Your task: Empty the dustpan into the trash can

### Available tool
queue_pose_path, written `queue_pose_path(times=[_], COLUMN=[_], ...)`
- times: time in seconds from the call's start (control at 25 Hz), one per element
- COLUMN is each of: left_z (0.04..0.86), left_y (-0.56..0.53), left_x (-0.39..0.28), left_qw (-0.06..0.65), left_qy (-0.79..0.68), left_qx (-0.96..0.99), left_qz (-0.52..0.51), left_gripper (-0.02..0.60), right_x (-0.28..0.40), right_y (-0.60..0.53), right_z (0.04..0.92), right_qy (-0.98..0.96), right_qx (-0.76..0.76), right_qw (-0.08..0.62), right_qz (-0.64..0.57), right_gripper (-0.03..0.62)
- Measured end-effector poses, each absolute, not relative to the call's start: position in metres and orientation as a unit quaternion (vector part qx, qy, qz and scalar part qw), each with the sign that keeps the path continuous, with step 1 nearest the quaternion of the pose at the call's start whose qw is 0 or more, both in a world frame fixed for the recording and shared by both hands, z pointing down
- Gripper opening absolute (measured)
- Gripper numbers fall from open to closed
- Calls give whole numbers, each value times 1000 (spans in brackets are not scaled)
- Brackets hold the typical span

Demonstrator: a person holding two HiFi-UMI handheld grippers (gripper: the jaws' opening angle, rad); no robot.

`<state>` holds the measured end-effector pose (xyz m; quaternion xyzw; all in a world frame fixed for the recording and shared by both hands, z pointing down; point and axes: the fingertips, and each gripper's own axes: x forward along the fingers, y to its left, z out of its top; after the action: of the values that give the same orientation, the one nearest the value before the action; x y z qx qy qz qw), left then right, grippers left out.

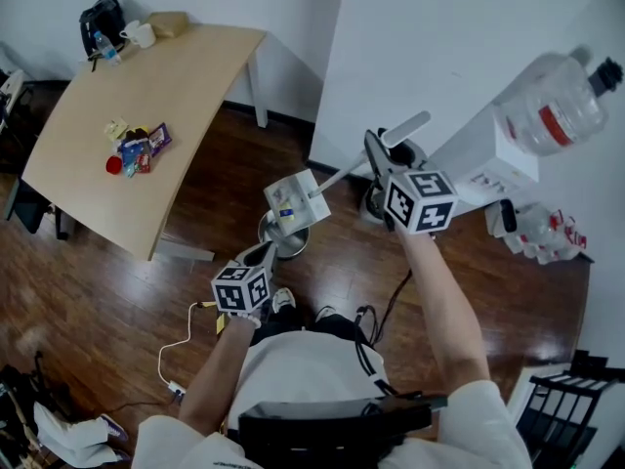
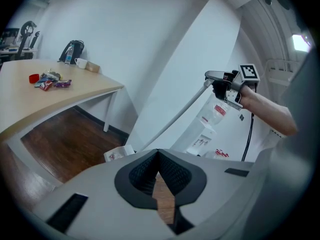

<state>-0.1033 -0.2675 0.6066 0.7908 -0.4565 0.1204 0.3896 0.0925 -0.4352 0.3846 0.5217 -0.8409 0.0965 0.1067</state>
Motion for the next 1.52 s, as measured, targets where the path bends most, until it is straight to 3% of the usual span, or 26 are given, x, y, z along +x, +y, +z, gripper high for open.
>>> queue_pose_path(times=[0.4, 1.52], left_z=[575, 541], left_y=[-239, -133], left_x=[-98, -158], left_qw=[366, 369], left_qy=[-505, -532], left_qx=[776, 758], left_qz=[92, 81], left_gripper=[-5, -5], right_x=[91, -4], right_y=[-420, -277], right_z=[384, 398], right_qy=[-847, -848], right_qx=[517, 512], right_qw=[108, 137], right_qz=[66, -28], right_gripper=[115, 115])
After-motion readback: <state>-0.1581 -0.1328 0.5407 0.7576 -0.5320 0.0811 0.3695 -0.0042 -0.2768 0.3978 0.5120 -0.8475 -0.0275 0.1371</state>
